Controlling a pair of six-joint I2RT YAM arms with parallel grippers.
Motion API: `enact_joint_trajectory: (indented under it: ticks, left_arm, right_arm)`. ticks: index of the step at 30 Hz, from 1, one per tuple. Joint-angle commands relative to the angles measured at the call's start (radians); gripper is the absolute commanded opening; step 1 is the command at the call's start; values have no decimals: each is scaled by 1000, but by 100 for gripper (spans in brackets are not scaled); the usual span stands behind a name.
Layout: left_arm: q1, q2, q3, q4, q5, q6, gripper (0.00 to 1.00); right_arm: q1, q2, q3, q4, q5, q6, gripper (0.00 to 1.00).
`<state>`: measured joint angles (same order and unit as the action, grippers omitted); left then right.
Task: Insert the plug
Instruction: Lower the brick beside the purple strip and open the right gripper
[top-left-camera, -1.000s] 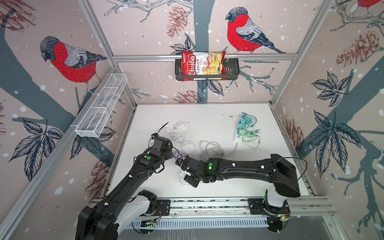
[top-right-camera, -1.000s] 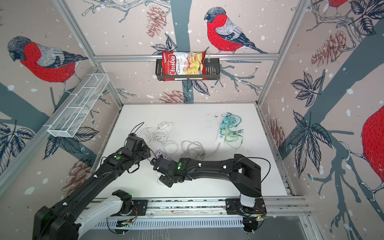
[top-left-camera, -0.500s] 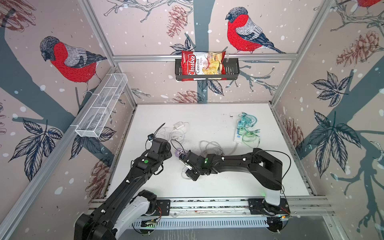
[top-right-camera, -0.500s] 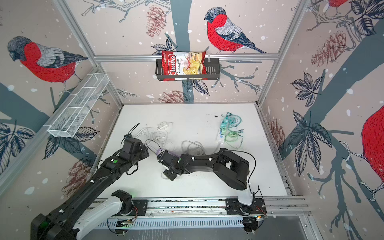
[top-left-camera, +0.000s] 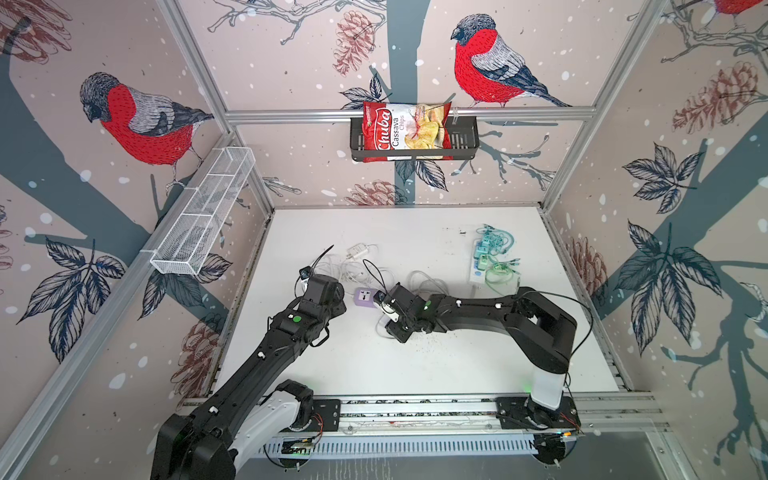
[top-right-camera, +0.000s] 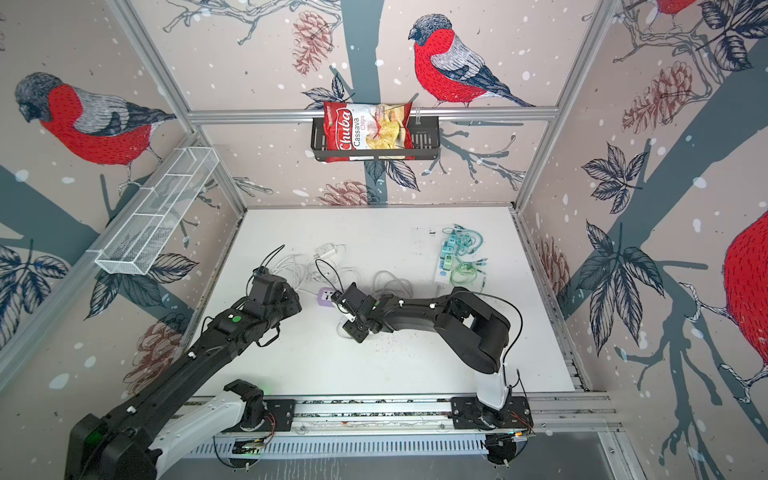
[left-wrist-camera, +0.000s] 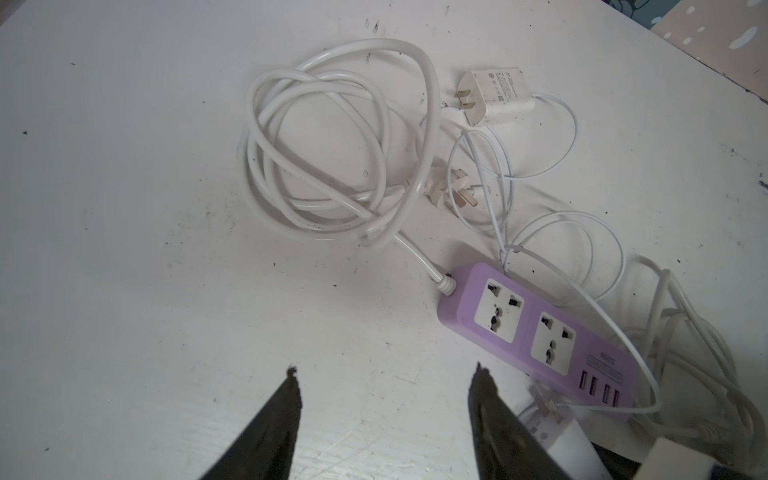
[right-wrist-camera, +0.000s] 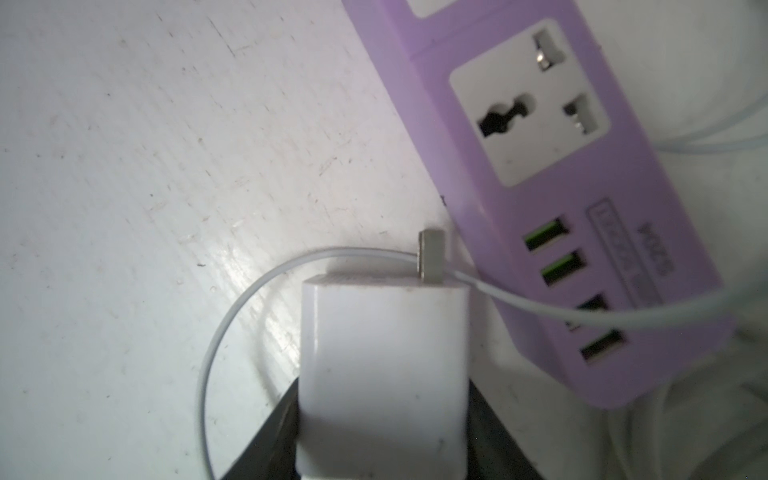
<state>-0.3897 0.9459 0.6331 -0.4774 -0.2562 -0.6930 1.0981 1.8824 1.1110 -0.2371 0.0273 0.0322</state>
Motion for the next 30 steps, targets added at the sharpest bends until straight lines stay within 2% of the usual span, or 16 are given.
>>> enact_joint_trajectory:
  ticks: [1, 2, 5, 11, 17, 21, 27, 30]
  left_arm:
    - [2, 10, 2, 22, 63, 44, 64]
    - [1, 19, 1, 27, 95, 48, 64]
    - [0, 47, -18, 63, 193, 66, 63]
    - [-14, 50, -58, 109, 240, 74, 62]
    - [-68, 71, -15, 71, 218, 101, 63]
    - [-134, 131, 26, 34, 184, 131, 63]
    - [-182, 199, 87, -17, 145, 188, 62]
    - [-192, 194, 106, -29, 146, 225, 61]
  right_arm:
    - [21, -10, -28, -93, -26, -32, 26]
    - [24, -16, -34, -90, -39, -31, 28]
    - [34, -28, -50, -85, -54, -29, 44]
    - [32, -85, -82, -61, -67, -20, 60]
    - [28, -161, -110, -47, -95, -13, 65]
    - [27, -199, -128, -44, -112, 2, 65]
    - [15, -278, -180, -21, -182, 17, 63]
    - [5, -326, -198, -16, -149, 46, 63]
